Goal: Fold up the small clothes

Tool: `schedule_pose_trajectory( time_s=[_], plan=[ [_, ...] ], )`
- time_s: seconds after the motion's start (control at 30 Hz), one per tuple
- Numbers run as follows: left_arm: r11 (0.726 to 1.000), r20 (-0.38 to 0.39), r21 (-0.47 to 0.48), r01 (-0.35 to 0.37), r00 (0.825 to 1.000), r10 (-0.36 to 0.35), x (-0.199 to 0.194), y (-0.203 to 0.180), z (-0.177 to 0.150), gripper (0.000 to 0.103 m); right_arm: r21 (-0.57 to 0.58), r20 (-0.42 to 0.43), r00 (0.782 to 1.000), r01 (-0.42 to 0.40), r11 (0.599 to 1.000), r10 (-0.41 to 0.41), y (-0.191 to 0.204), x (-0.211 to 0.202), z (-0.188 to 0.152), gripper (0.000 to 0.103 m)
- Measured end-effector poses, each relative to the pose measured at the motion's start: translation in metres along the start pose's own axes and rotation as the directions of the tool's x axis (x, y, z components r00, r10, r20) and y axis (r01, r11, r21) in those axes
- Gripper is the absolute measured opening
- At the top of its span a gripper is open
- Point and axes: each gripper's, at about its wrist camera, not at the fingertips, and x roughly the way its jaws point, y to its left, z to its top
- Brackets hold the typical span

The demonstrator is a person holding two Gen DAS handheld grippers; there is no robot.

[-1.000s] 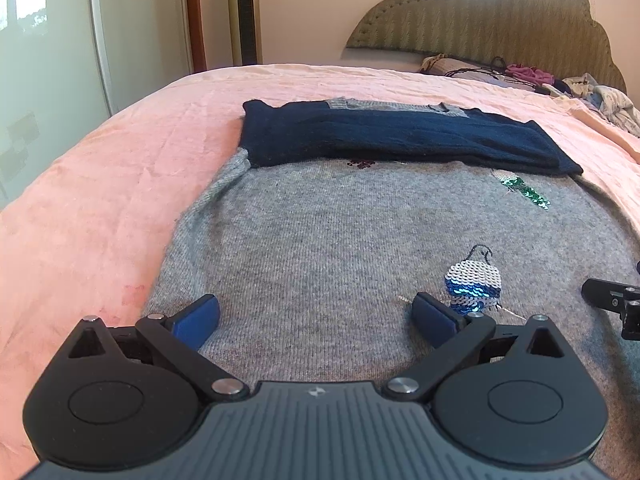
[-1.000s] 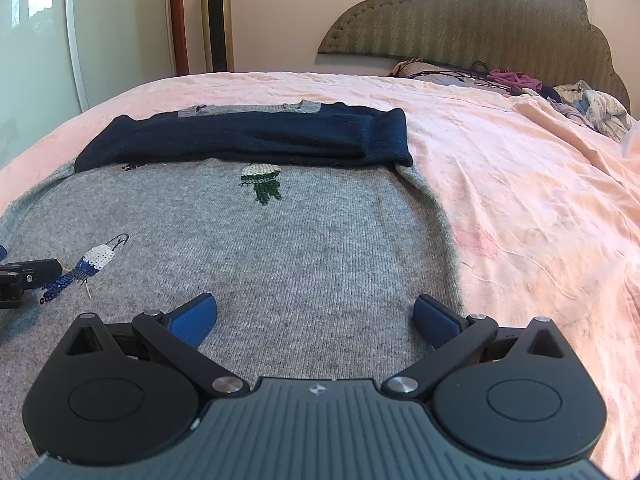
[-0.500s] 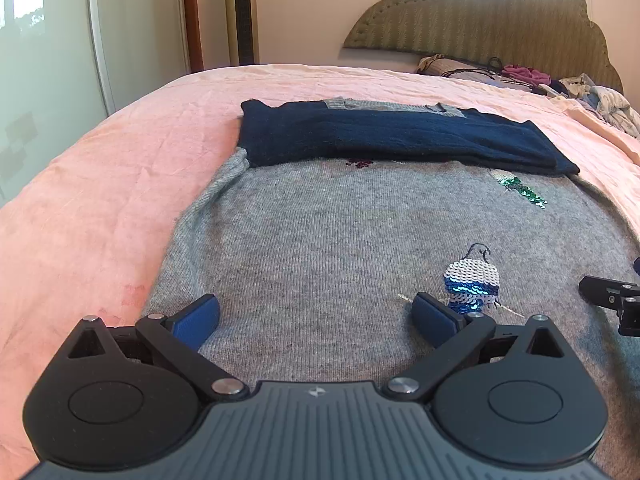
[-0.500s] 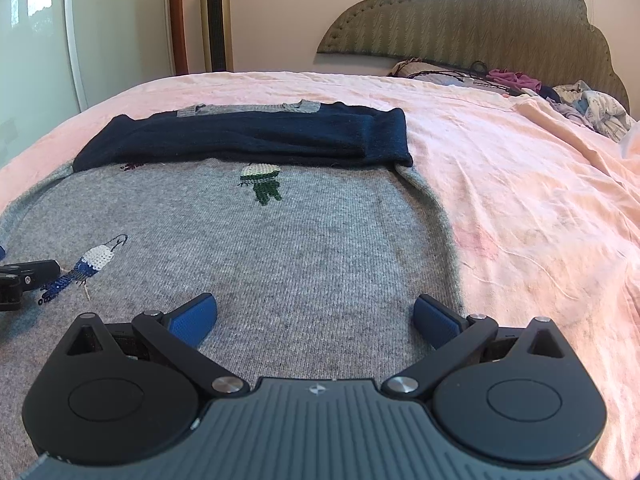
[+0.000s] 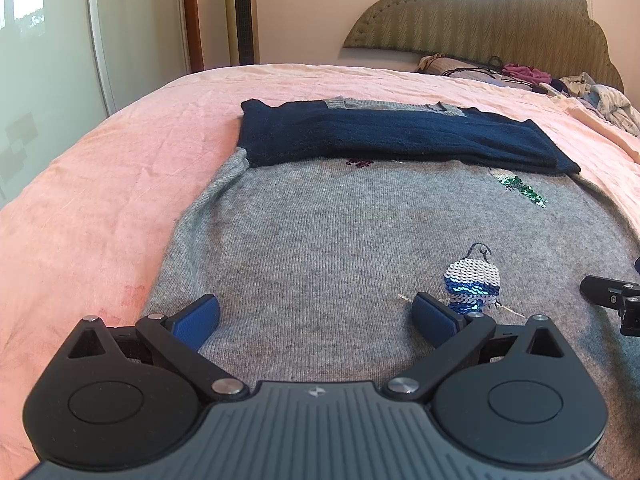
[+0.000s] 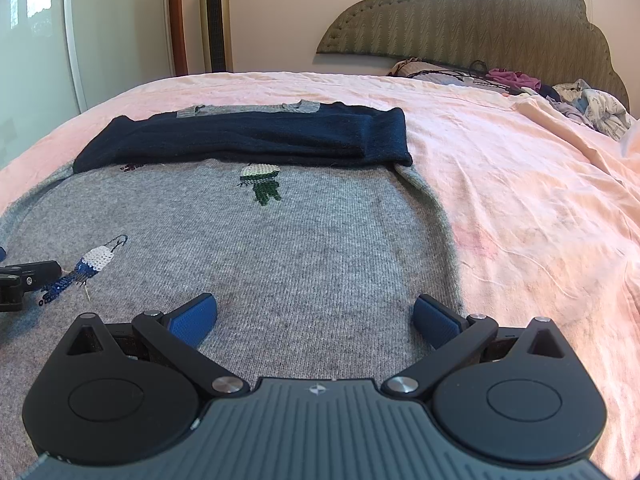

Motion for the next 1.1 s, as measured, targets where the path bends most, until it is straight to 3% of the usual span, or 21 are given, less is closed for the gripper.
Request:
schedule_pose_trajectory(
  time_s=[1.1],
  plan=[
    [1.0, -0.009, 0.008, -0.016, 1.0, 0.016, -0.0048, -0.0019, -0.0005, 0.103, 0.001, 0.0, 1.0, -0.003, 1.0, 0.003, -0.0001, -0.0012, -0.0011, 0.103]
  ],
)
